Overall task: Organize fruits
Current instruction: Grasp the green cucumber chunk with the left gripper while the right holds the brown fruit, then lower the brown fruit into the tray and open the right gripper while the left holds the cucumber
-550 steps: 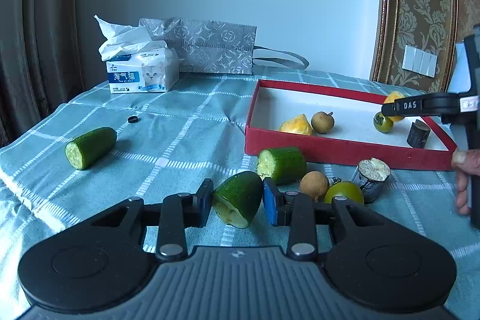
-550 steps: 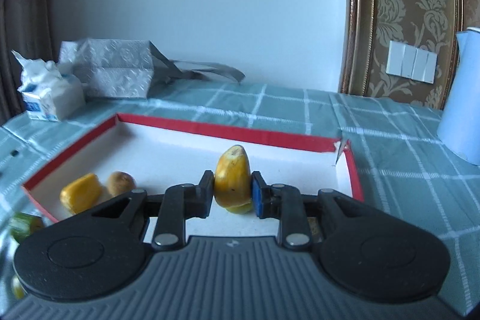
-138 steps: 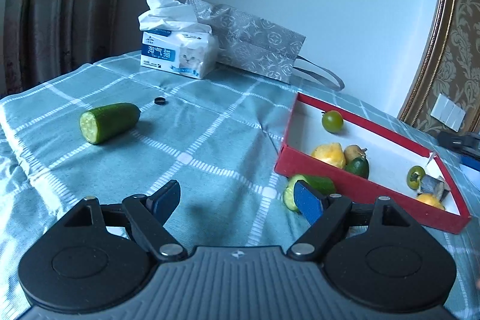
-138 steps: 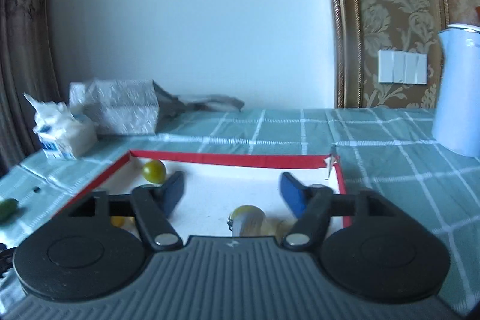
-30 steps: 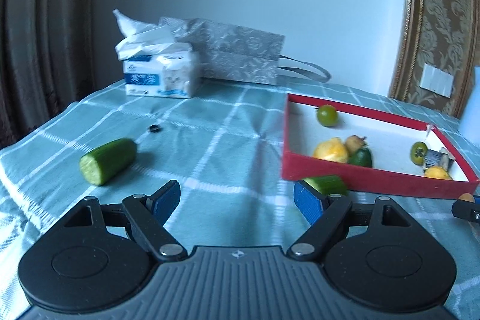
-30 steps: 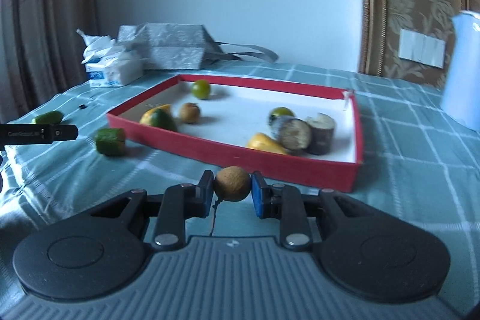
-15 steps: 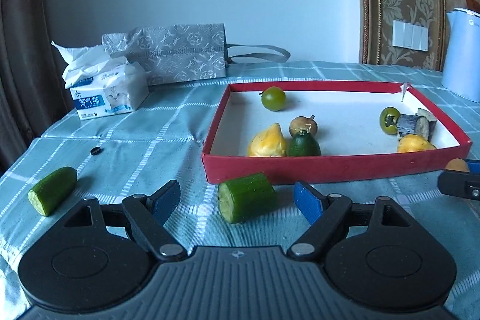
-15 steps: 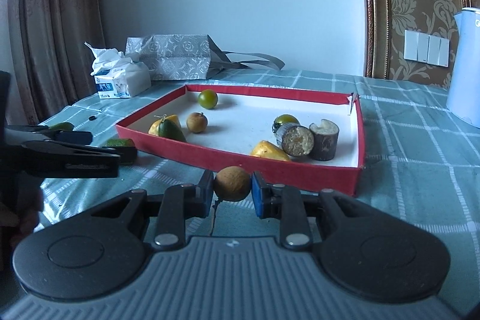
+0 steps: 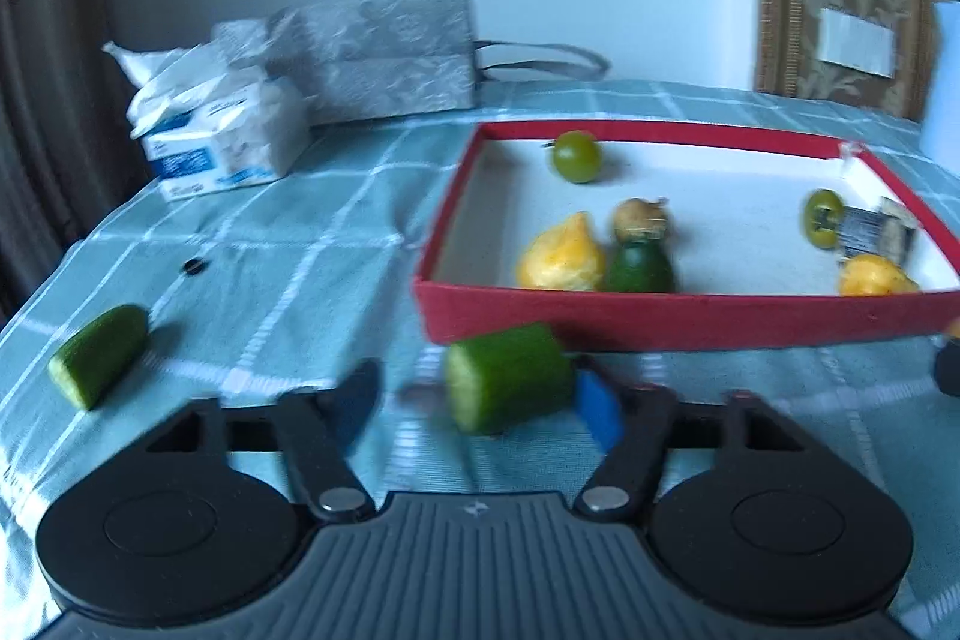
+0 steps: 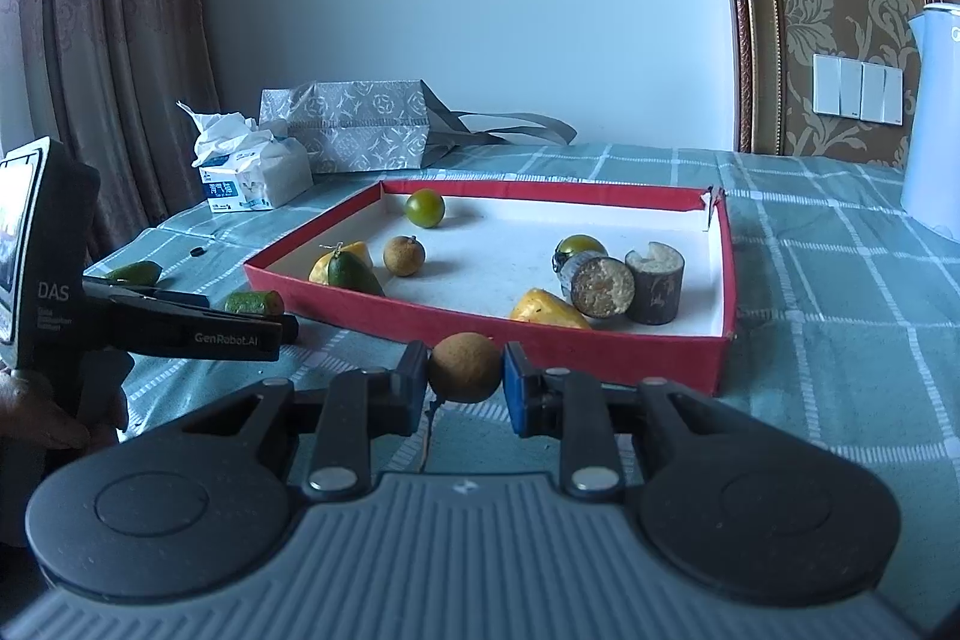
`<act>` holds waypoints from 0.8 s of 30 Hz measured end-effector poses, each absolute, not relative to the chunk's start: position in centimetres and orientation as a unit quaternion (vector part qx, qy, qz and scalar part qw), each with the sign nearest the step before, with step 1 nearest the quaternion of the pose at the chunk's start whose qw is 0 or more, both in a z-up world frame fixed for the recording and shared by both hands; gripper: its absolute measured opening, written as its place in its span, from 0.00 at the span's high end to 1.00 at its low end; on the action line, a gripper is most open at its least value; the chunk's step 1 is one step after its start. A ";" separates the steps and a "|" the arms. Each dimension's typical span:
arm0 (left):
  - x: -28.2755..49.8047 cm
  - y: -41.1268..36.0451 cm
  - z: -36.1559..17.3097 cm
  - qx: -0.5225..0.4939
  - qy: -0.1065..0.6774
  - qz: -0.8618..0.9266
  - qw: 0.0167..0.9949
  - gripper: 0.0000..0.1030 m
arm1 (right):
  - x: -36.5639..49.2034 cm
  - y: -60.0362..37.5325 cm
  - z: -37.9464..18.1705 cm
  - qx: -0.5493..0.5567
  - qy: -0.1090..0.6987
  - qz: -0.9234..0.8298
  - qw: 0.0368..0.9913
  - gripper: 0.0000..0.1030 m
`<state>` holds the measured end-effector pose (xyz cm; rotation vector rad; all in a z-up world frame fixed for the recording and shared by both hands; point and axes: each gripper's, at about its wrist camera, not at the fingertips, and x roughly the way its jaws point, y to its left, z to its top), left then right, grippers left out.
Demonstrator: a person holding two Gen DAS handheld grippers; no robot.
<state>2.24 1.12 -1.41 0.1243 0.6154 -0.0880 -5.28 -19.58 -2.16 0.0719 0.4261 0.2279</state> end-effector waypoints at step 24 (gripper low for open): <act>0.3 1.7 -0.8 0.049 0.272 -0.046 0.960 0.68 | -5.2 -20.0 -2.2 0.047 0.207 0.105 0.972 0.76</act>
